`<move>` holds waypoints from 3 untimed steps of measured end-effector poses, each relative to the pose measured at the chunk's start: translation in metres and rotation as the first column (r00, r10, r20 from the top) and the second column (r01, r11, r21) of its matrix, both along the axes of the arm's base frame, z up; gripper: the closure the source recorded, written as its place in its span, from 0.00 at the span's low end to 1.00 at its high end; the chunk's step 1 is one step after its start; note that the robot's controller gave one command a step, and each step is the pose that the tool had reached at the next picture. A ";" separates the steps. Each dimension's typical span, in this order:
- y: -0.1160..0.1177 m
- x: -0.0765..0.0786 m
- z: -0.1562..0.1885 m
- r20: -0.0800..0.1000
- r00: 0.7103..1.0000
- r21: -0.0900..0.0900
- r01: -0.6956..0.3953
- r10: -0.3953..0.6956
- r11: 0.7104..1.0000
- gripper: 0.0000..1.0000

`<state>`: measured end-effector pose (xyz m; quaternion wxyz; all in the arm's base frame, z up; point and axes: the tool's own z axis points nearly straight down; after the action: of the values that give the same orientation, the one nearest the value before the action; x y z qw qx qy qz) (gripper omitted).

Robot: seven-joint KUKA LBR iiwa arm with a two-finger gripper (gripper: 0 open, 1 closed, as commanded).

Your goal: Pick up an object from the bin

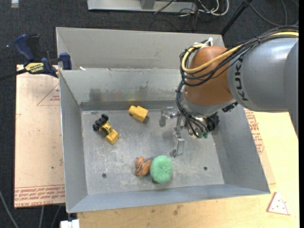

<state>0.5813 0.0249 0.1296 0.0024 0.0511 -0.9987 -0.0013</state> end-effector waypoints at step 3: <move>0.024 -0.078 -0.032 0.007 0.970 0.004 -0.241 0.241 0.970 0.00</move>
Offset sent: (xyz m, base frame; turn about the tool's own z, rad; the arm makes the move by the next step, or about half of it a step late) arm -0.0431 0.0420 -0.0217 -0.1779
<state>0.5033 0.0485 0.0974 -0.0009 0.1721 -0.9851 -0.0033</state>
